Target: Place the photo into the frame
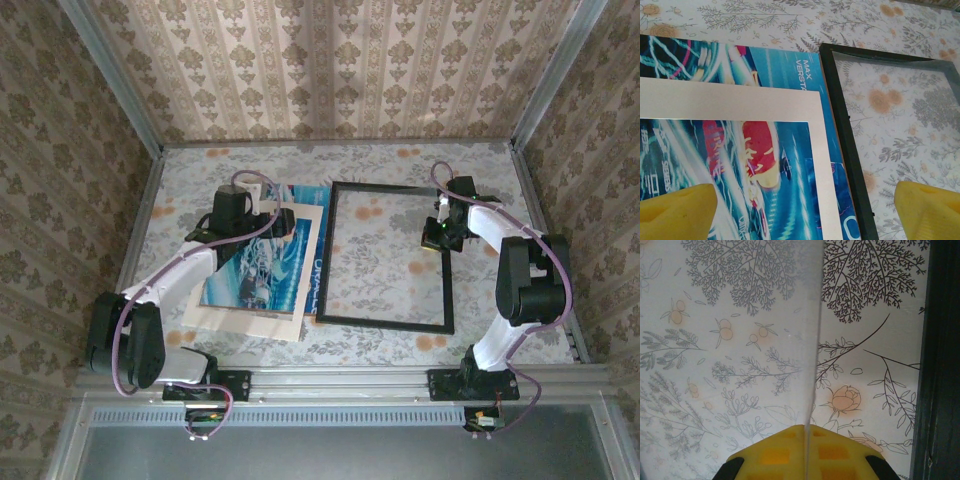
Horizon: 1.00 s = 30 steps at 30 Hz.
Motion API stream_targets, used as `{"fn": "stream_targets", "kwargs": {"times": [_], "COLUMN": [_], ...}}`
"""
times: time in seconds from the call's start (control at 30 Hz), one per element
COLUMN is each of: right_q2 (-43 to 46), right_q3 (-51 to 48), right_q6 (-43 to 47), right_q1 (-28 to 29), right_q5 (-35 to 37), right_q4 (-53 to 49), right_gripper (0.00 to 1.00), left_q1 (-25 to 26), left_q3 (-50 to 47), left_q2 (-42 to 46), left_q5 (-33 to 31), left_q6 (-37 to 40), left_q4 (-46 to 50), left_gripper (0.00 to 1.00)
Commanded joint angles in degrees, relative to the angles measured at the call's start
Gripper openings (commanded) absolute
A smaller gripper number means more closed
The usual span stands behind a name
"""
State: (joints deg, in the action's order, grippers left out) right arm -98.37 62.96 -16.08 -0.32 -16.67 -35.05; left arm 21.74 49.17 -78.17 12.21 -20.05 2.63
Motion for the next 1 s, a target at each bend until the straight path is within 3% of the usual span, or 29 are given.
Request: {"fn": "stream_targets", "kwargs": {"times": [0.0,0.97], "right_q2": [-0.34,-1.55], "right_q3": [0.51,2.42], "right_q6": [-0.31,-0.16], "right_q1": [0.49,1.81], "right_q5": [0.93,-0.39], "right_q4": [-3.07,-2.56], "right_gripper": [0.00,0.02], "left_q1": [0.32,0.38], "left_q3": [1.46,1.11], "left_q2": [-0.27,-0.07], "left_q5": [0.89,0.80], "left_q6": [0.90,0.92], "left_q4": [0.60,0.79], "left_gripper": [0.93,0.93]}}
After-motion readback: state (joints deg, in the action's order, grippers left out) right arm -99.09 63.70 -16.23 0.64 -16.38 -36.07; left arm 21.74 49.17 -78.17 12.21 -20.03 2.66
